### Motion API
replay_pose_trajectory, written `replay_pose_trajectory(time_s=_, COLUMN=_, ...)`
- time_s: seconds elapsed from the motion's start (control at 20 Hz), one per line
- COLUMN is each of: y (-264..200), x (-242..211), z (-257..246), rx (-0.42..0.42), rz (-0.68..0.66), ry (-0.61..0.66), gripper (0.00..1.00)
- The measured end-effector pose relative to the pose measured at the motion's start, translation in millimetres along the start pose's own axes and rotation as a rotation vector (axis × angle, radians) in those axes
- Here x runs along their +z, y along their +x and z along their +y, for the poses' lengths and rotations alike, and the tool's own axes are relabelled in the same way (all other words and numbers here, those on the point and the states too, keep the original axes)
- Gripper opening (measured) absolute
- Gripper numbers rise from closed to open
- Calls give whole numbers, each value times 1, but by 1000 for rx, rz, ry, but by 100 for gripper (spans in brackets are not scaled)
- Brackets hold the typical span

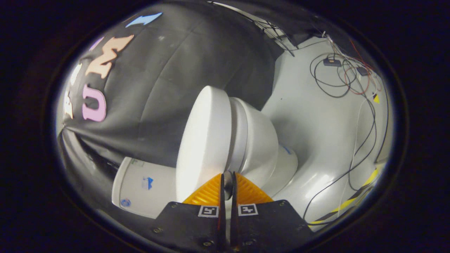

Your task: Open the toilet lid.

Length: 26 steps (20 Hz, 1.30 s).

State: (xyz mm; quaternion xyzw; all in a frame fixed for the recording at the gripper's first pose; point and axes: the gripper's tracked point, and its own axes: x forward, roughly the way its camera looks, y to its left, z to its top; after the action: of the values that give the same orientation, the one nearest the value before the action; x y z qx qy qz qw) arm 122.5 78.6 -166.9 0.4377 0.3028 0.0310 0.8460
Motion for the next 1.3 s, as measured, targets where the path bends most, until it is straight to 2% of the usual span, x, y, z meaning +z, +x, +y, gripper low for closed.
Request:
replay_pose_trajectory(time_s=0.4, y=-12, x=5, z=19, rx=-17, rz=-7, ry=-225, gripper=6)
replay_pose_trajectory(time_s=0.45, y=-28, x=14, z=25, rx=-4, rz=-19, ry=-220, gripper=6)
replay_pose_trajectory(time_s=0.5, y=-19, x=7, z=31, rx=-8, rz=-26, ry=-232, gripper=1)
replay_pose_trajectory(time_s=0.7, y=-29, x=9, z=51, rx=-5, rz=-46, ry=-274, gripper=1)
replay_pose_trajectory(time_s=0.85, y=-35, x=11, z=60, rx=-27, rz=-64, ry=-352, gripper=1)
replay_pose_trajectory(time_s=1.1, y=-49, x=9, z=97, rx=-11, rz=-99, ry=-461, gripper=1)
replay_pose_trajectory(time_s=1.3, y=-64, x=6, z=131, rx=3, rz=-129, ry=-619, gripper=1)
